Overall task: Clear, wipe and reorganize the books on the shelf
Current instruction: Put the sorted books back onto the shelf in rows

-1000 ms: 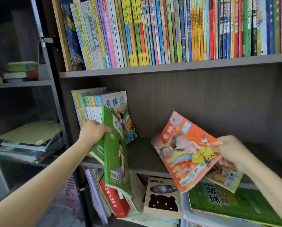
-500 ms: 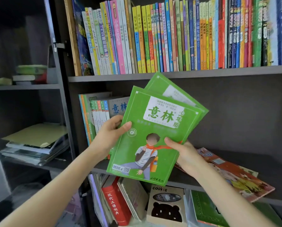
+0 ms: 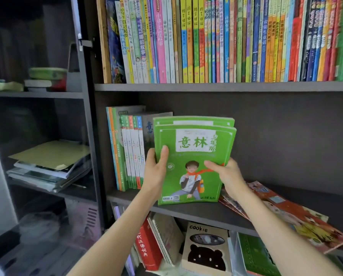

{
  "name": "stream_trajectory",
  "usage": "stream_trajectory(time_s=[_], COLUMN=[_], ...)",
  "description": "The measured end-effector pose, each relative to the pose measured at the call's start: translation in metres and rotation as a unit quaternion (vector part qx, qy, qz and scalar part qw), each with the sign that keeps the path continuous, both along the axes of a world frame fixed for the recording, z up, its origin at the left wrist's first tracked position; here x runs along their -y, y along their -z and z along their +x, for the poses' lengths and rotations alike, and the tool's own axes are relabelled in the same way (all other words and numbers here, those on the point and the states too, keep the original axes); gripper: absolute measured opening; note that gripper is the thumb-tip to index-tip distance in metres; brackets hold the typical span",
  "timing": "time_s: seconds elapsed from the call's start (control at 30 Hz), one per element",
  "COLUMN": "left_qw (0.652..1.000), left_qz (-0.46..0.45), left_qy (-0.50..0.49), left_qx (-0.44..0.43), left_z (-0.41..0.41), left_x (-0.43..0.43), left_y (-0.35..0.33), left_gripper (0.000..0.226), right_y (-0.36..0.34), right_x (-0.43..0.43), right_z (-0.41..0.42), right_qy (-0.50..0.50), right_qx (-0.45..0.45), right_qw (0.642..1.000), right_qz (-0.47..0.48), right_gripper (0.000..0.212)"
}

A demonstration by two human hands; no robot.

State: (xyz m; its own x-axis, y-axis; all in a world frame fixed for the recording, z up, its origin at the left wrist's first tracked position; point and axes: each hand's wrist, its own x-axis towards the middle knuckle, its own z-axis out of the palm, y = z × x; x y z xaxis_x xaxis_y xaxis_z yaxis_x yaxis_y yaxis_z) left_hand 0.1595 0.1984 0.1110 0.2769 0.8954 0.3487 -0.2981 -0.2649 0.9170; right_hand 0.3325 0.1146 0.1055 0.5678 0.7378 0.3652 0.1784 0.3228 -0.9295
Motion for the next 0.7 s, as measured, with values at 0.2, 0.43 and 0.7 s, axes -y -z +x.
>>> stream_trajectory(time_s=[0.2,0.43,0.7], left_qw=[0.988,0.906,0.865], left_qz=[0.055,0.168,0.203], left_qy=[-0.033,-0.211,-0.275], left_qx=[-0.138,-0.326,-0.369], left_z=[0.008,0.01,0.018], left_x=[-0.008,-0.024,-0.029], left_y=[0.014,0.011,0.009], left_gripper=[0.096,0.043,0.04], right_y=[0.018,0.045,0.086], right_x=[-0.003,-0.001,-0.059], right_z=[0.005,-0.045,-0.083], right_qy=[0.151,0.285,0.074], right_qx=[0.214,0.41,0.417], right_qw=[0.933,0.808,0.867], right_qz=[-0.249,-0.313,-0.263], right_gripper=[0.084,0.117,0.119])
